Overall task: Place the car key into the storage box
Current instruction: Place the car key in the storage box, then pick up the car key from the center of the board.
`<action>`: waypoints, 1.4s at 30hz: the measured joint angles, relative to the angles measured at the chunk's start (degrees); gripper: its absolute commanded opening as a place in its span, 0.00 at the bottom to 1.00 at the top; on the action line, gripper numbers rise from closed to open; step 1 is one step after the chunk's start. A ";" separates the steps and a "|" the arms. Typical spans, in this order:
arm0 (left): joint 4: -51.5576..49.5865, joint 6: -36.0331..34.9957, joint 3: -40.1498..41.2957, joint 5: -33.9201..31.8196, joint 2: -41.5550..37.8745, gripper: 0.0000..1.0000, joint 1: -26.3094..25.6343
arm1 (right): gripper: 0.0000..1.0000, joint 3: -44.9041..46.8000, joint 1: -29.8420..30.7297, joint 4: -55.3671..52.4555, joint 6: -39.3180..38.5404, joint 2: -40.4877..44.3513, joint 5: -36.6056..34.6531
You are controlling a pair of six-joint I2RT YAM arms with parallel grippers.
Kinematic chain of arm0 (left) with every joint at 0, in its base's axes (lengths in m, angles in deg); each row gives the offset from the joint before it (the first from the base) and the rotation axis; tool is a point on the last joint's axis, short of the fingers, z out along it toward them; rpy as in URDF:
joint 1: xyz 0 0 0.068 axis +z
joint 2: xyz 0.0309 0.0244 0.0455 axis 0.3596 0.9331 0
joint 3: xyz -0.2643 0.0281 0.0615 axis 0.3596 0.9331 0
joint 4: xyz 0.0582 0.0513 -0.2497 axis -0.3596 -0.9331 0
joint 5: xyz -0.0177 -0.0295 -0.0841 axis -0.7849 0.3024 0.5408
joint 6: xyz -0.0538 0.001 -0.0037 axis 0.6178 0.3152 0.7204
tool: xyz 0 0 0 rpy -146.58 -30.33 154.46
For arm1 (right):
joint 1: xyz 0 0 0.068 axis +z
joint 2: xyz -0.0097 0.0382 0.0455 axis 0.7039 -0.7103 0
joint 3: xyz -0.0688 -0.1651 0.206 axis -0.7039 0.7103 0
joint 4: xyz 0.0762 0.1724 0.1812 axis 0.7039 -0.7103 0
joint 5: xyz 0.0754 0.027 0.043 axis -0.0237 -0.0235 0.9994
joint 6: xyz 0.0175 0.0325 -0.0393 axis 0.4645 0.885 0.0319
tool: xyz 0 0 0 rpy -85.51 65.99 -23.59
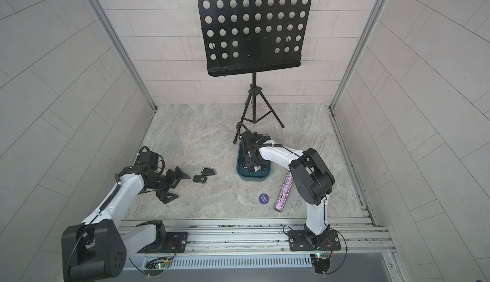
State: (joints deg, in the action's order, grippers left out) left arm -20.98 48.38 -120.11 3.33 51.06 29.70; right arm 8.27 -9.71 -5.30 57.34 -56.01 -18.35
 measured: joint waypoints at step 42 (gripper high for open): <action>5.29 21.42 -5.38 -18.88 8.59 0.90 -12.98 | 0.99 13.46 2.75 5.81 -0.20 31.21 14.93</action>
State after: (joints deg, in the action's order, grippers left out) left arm -15.70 69.80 -125.48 -15.55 59.65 16.71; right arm 21.74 -6.96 0.52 57.15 -24.79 -3.43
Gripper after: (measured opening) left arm 0.910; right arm 0.995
